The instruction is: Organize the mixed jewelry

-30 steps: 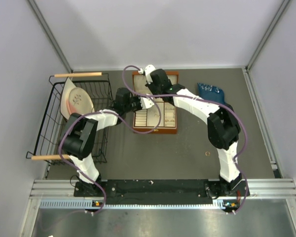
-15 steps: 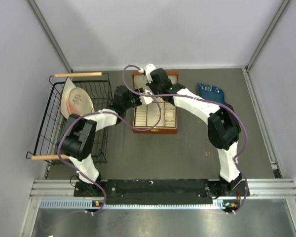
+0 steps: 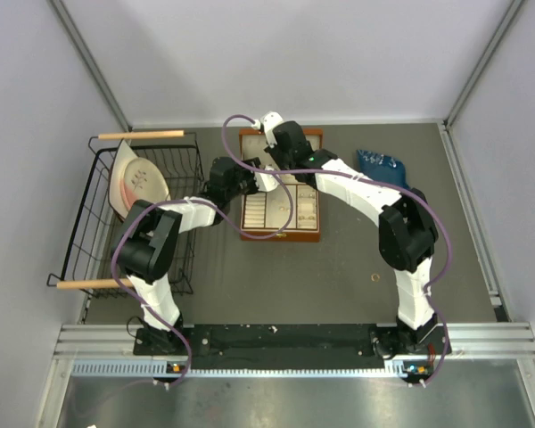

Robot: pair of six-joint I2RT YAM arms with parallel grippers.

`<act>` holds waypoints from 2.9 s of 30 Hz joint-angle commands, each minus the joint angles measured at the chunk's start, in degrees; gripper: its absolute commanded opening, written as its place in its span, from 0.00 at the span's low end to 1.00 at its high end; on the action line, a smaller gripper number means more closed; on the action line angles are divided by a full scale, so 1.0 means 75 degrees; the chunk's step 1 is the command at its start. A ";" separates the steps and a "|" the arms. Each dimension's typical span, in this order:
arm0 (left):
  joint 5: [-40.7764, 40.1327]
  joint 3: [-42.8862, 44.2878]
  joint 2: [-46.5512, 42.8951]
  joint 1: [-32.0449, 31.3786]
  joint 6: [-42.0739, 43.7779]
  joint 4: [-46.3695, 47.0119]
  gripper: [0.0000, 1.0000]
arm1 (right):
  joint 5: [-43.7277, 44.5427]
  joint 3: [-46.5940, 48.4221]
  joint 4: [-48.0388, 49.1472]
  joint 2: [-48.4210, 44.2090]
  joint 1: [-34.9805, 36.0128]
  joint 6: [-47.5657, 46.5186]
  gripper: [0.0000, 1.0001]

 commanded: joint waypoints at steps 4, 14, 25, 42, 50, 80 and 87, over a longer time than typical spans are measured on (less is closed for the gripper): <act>-0.0196 0.0202 0.0303 -0.0005 0.0333 0.0816 0.58 | 0.0074 0.0078 0.0143 -0.0547 -0.0017 0.0049 0.00; -0.0221 0.0167 0.0503 -0.0017 0.0380 0.1051 0.50 | 0.0086 -0.0016 0.0143 -0.0605 -0.0029 0.0084 0.00; -0.0080 0.0202 0.0691 -0.0099 0.0392 0.0724 0.14 | 0.0109 -0.0087 0.0143 -0.0629 -0.0076 0.0096 0.00; 0.0716 0.0144 0.0070 -0.0099 0.0216 -0.0601 0.00 | 0.0016 0.0124 0.0108 -0.0559 -0.0123 0.0131 0.00; 0.0986 0.0050 -0.0258 -0.0111 0.0157 -0.0952 0.00 | -0.0043 0.0148 0.0131 -0.0383 -0.0123 0.0097 0.00; 0.0835 -0.0055 -0.0669 -0.0146 0.0052 -0.1035 0.00 | 0.0461 -0.0157 0.0517 0.0063 -0.0135 -0.0407 0.00; 0.0741 -0.0137 -0.0751 -0.0146 0.0017 -0.0894 0.00 | 0.0648 -0.0285 0.0611 -0.0043 -0.0135 -0.0513 0.04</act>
